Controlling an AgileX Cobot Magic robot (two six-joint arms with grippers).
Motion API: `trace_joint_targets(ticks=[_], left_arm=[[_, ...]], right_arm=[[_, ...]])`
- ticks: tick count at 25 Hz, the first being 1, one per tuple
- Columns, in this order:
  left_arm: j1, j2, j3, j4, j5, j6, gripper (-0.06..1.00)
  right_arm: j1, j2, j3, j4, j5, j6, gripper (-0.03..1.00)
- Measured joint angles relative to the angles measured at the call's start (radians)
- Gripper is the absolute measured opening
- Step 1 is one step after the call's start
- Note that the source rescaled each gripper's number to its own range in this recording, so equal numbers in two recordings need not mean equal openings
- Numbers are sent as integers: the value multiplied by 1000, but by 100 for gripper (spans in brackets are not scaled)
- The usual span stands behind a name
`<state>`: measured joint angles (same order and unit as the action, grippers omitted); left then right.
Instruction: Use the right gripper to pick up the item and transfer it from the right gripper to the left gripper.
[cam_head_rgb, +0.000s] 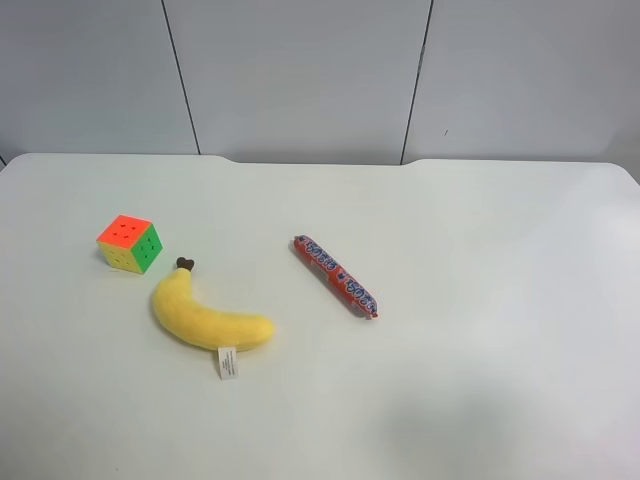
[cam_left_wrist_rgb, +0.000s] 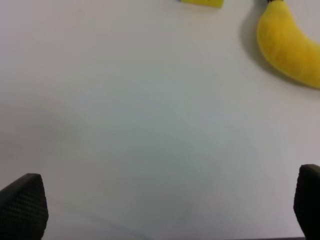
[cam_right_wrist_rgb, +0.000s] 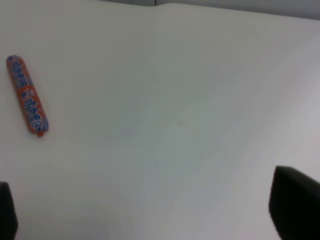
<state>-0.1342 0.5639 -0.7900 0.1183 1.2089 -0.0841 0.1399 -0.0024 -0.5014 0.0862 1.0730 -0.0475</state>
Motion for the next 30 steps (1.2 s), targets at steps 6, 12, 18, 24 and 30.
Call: trace_joint_targets(ticks=[6,12,18,24,30], left_arm=[[0,-232,136,0,3,-3,100],[0,-415,206,-6,7,-4,100],[0,-559,234,-40,1,-3,100],[0,-569,249,-41,-68,-1,100],[0,-569,285,-42,-143,-1,100]], right_arm=[[0,0,0,0,0,0,100],[0,0,0,0,0,0,100],[0,0,0,0,0,0,100],[0,0,0,0,0,0,100],[0,0,0,0,0,0,100]])
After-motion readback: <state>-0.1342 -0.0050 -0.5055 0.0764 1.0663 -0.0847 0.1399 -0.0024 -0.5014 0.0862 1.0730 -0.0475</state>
